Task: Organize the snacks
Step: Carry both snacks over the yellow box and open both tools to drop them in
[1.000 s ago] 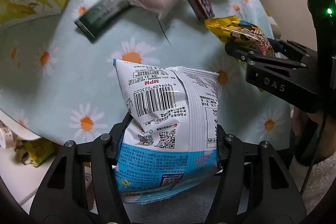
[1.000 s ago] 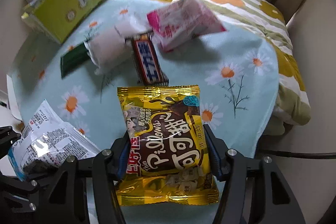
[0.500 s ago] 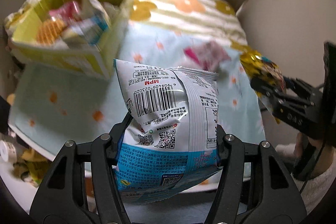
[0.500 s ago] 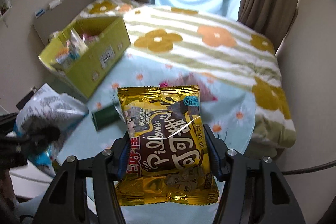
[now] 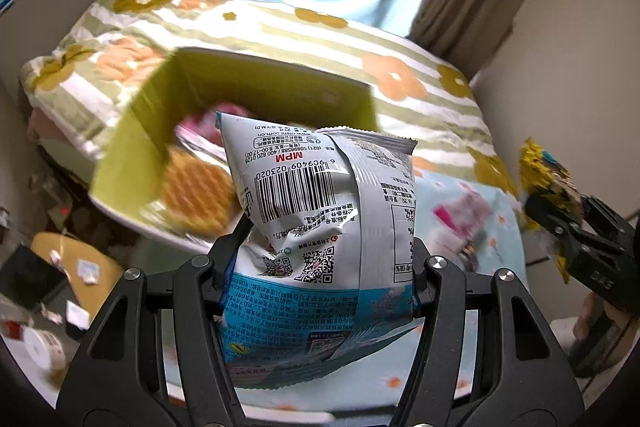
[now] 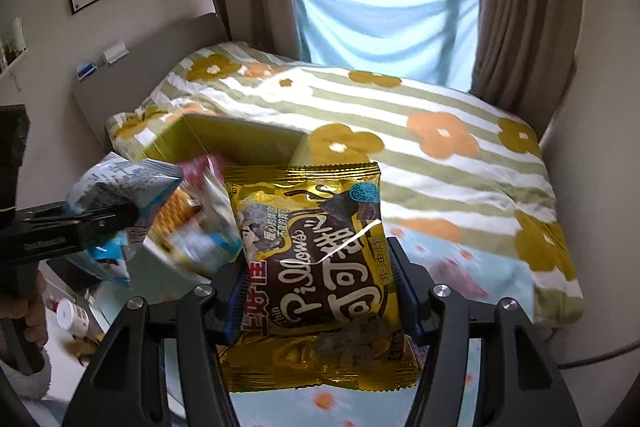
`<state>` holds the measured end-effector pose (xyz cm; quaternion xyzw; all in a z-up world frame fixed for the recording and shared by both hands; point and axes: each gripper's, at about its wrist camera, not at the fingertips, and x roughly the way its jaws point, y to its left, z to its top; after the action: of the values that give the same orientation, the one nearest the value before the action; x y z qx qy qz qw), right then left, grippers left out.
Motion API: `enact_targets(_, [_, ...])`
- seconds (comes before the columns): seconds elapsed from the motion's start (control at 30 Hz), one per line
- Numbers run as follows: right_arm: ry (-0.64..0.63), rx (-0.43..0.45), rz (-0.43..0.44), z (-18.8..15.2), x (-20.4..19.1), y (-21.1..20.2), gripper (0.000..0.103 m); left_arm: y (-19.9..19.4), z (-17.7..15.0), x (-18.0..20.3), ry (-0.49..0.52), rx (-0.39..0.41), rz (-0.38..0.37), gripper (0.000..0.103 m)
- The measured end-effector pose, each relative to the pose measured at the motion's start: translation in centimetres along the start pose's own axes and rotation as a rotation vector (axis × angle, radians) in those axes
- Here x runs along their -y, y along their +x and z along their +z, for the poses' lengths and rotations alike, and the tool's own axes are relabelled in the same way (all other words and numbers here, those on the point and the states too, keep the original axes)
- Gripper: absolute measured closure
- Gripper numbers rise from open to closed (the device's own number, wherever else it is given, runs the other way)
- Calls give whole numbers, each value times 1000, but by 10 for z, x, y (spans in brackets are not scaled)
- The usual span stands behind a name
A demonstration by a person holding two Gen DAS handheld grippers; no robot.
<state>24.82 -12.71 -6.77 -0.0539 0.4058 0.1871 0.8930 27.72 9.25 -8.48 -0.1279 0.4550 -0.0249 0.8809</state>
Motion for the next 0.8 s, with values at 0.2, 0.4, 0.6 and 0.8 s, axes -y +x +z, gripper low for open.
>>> enact_targets(0.2, [16, -5, 20, 42, -55, 42, 47, 31, 47, -74, 15, -38, 44, 47])
enact_targets(0.4, [63, -52, 45, 61, -97, 87, 47, 69, 66, -117, 67, -97, 76, 47])
enact_targets(0.6, [54, -97, 58, 69, -126, 118, 47, 96, 64, -130, 103, -121, 90, 46])
enact_targets(0.8, [24, -120, 80, 75, -133, 131, 47, 101, 57, -128, 104, -110, 121, 37])
